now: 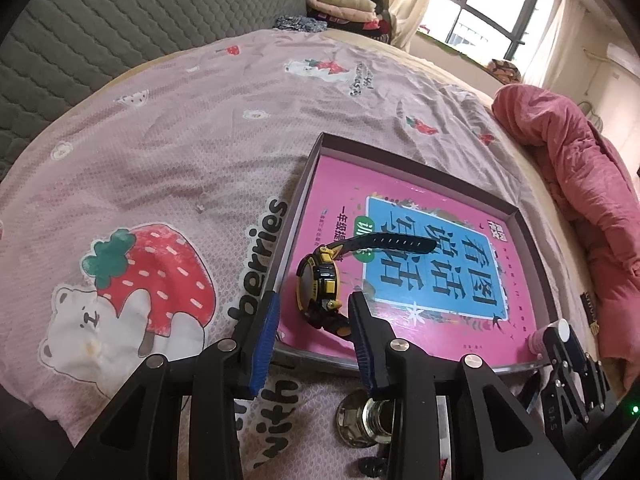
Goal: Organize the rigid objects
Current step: 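Open left tool to drop the watch on the book while right tool releases the bottle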
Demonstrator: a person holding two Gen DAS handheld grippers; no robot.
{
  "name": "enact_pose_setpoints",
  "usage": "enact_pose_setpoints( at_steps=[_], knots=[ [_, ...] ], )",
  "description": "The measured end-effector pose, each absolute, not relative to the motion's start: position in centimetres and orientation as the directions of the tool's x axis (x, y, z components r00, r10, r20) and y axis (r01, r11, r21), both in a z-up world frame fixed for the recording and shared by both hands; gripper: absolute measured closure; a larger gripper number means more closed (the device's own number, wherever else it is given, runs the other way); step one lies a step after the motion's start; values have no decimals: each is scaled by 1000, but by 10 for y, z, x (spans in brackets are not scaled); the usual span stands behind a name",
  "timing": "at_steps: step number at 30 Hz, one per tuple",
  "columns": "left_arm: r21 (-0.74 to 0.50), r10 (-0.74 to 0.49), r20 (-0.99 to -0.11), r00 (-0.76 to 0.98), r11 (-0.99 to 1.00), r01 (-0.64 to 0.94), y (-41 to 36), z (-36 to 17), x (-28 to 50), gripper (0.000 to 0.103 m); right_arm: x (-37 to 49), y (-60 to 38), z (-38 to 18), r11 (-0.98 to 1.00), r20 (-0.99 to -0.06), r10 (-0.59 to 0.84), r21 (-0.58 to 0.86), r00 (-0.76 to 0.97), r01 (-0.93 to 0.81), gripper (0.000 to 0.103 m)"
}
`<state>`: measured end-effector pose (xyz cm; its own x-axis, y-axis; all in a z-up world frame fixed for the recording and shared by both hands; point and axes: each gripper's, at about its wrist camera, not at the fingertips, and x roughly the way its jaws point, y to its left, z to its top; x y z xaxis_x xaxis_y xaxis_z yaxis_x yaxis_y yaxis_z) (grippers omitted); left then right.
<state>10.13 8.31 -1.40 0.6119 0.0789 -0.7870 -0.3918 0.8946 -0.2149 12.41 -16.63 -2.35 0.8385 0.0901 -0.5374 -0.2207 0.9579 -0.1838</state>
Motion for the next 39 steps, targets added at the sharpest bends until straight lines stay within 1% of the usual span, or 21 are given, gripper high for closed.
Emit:
enact_pose_setpoints(
  at_steps=[6, 9, 15, 17, 19, 28, 30, 31, 32, 39],
  knots=[
    [-208, 78, -778, 624, 904, -373, 80, -9, 94, 67, 123, -166, -23, 959, -540, 94, -176, 837, -221, 77],
    [-203, 80, -779, 622, 907, -370, 79, -9, 93, 66, 124, -168, -24, 960, -545, 96, -169, 833, -221, 69],
    [-189, 88, -781, 619, 911, -367, 78, -7, 88, 66, 122, -168, -22, 962, -541, 108, -156, 834, -225, 67],
    [-185, 90, -779, 620, 913, -365, 77, -7, 87, 66, 120, -169, -21, 962, -536, 112, -152, 837, -227, 61],
    [-178, 93, -779, 621, 916, -360, 76, -6, 86, 66, 118, -169, -19, 962, -526, 116, -153, 842, -228, 58],
    [-165, 93, -777, 623, 925, -343, 69, 0, 79, 66, 105, -171, -8, 960, -486, 125, -161, 865, -230, 58],
    [-165, 92, -773, 628, 927, -338, 68, 3, 77, 64, 101, -172, -6, 959, -482, 124, -165, 867, -229, 58],
    [-164, 92, -772, 628, 927, -337, 67, 4, 77, 57, 100, -172, -6, 959, -482, 123, -167, 868, -229, 57],
    [-164, 92, -770, 631, 928, -335, 66, 6, 75, 54, 98, -171, -5, 959, -480, 121, -170, 869, -228, 57],
    [-167, 84, -763, 641, 932, -321, 64, 13, 69, 52, 91, -168, -8, 949, -488, 126, -193, 863, -248, 55]
  ],
)
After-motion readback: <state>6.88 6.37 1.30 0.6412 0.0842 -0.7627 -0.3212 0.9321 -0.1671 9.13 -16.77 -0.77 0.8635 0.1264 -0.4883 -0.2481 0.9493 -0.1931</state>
